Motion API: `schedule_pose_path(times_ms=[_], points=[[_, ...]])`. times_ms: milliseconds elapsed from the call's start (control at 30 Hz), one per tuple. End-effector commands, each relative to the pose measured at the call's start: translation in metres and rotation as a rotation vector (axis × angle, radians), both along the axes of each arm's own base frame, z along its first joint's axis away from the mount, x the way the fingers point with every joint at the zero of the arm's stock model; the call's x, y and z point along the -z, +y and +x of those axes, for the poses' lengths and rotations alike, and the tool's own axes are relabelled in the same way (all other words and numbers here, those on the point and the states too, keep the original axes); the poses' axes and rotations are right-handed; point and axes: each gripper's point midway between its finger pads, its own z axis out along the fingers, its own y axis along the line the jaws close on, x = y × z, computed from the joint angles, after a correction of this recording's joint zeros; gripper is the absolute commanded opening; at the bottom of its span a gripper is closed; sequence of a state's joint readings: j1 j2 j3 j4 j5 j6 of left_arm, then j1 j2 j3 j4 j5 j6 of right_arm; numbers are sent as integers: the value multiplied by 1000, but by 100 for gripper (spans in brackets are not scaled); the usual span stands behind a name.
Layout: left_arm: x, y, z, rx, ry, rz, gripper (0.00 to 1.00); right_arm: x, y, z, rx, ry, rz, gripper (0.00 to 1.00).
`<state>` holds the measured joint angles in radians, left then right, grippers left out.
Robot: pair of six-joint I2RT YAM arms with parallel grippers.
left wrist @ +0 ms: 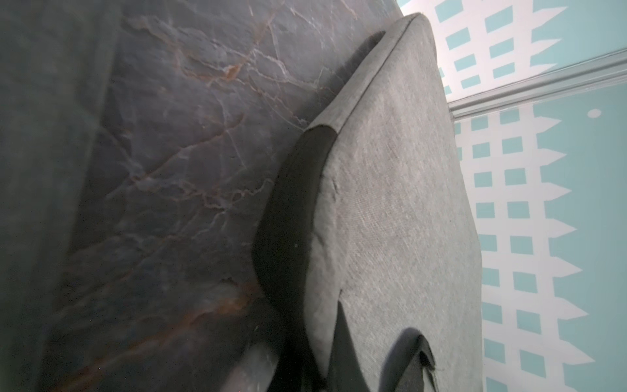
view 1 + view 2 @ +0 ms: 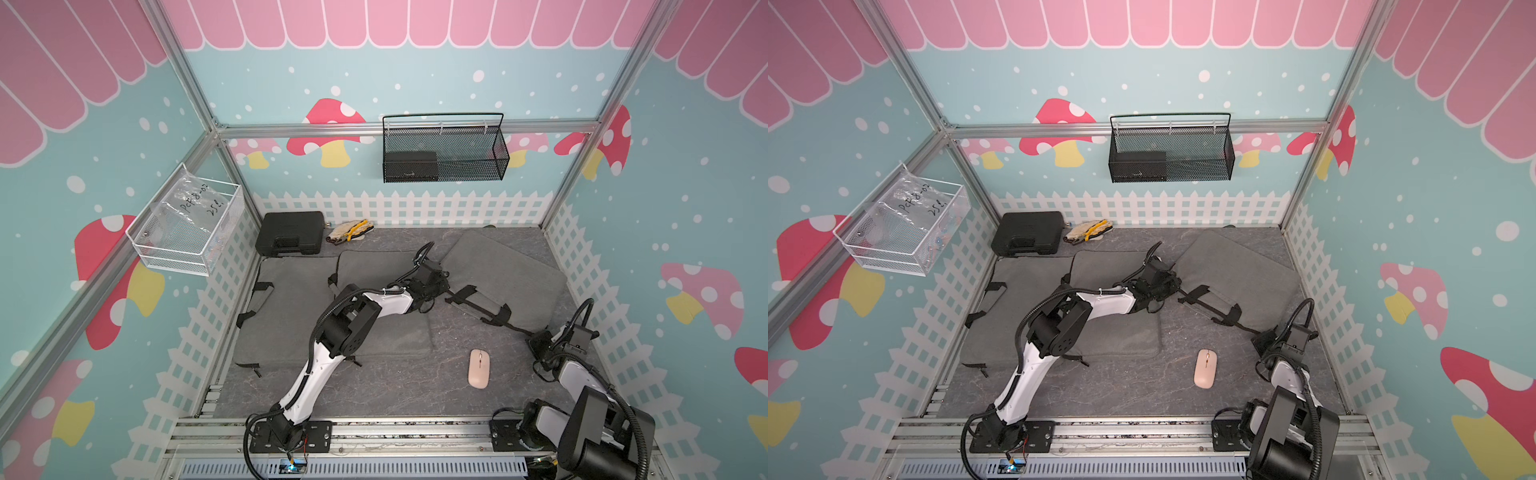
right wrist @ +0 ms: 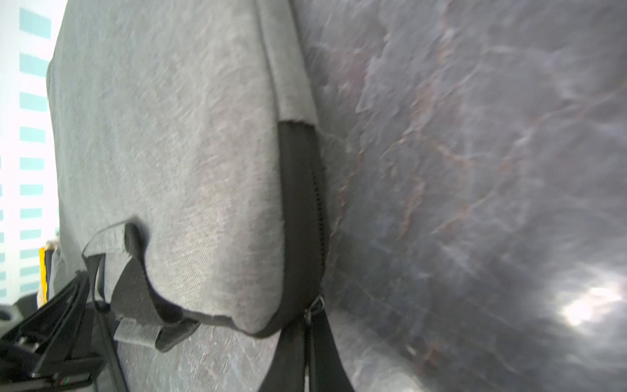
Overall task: Put the mouse into the laptop bag
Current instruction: Unzip the zipper on the zippered laptop bag.
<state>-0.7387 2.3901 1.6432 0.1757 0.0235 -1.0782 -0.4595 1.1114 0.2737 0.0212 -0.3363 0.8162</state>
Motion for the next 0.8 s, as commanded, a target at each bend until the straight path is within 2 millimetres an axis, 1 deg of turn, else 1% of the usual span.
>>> schedule_pose_path(times_ms=[0,133,200,267,400,500,567,667,733,767], points=[[26,3,-4,3,53,37,0,-6,31,11,-124,-45,31,0],[29,0,-4,8,56,38,0,-6,63,17,-208,-51,53,0],[30,-1,-4,10,60,34,0,-5,71,16,-225,-47,55,0],[30,-1,-4,11,60,33,0,-6,73,15,-229,-50,53,0],[26,1,-4,6,50,39,0,-11,69,12,-215,-62,26,0],[17,5,2,0,36,39,0,-20,80,15,-286,-92,28,0],[6,11,12,-16,23,16,0,-21,87,14,-329,-100,20,0],[-33,19,35,-8,-17,3,0,-22,87,10,-348,-113,-18,0],[-61,33,47,-28,-55,48,0,-25,84,8,-362,-122,-56,0],[-72,40,51,-46,-75,60,0,-25,83,6,-365,-113,-68,0]])
